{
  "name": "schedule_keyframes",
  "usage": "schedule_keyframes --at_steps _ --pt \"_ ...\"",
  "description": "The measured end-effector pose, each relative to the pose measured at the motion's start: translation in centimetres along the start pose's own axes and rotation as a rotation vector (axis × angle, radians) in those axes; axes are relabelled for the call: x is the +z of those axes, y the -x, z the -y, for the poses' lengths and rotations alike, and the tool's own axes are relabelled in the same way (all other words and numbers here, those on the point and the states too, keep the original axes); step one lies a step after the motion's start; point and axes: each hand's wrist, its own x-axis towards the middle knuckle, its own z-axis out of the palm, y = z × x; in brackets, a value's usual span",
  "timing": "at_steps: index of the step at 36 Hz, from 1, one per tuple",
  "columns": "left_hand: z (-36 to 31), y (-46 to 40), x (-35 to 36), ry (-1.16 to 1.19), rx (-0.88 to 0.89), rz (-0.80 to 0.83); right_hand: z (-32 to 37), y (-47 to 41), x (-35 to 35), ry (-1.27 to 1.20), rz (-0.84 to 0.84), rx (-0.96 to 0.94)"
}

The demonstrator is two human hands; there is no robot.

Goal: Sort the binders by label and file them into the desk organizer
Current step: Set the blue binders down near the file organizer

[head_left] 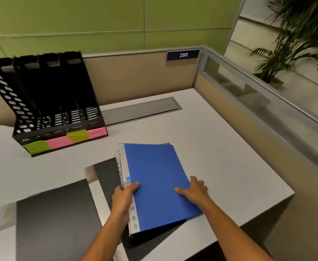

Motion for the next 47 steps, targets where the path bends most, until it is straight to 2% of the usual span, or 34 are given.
schedule_keyframes --at_steps 2,5,8,13,20,26,33,37,43,47 --pt "-0.5 -0.1 0.2 0.032 -0.043 0.051 -0.6 -0.4 -0.5 -0.033 0.030 -0.005" --pt "-1.1 0.0 1.0 0.041 -0.037 0.112 -1.7 -1.1 -1.5 -0.246 0.111 -0.032" --pt "-0.9 0.4 2.5 0.024 0.022 0.089 -3.4 -1.8 -2.6 -0.439 0.178 -0.062" --pt "-0.4 2.2 6.2 0.008 0.091 0.101 -6.2 -3.0 -5.4 -0.519 0.248 -0.104" --pt "0.4 4.9 13.6 -0.123 0.195 0.167 -11.8 -5.6 -11.2 -0.621 0.153 -0.126" --pt "3.0 5.9 20.3 -0.241 0.284 0.235 -16.3 -8.0 -16.2 -0.635 0.032 -0.161" --pt "6.4 4.5 26.3 -0.225 0.219 0.281 -19.3 -10.0 -20.7 -0.579 -0.088 -0.135" --pt "7.6 4.3 28.5 -0.206 0.186 0.223 -20.9 -10.9 -21.3 -0.559 -0.117 -0.115" --pt "9.0 4.6 30.1 -0.244 0.198 0.223 -23.2 -11.8 -20.9 -0.520 -0.123 -0.067" --pt "9.5 4.9 30.7 -0.254 0.219 0.229 -23.5 -11.9 -20.8 -0.358 -0.179 -0.054"
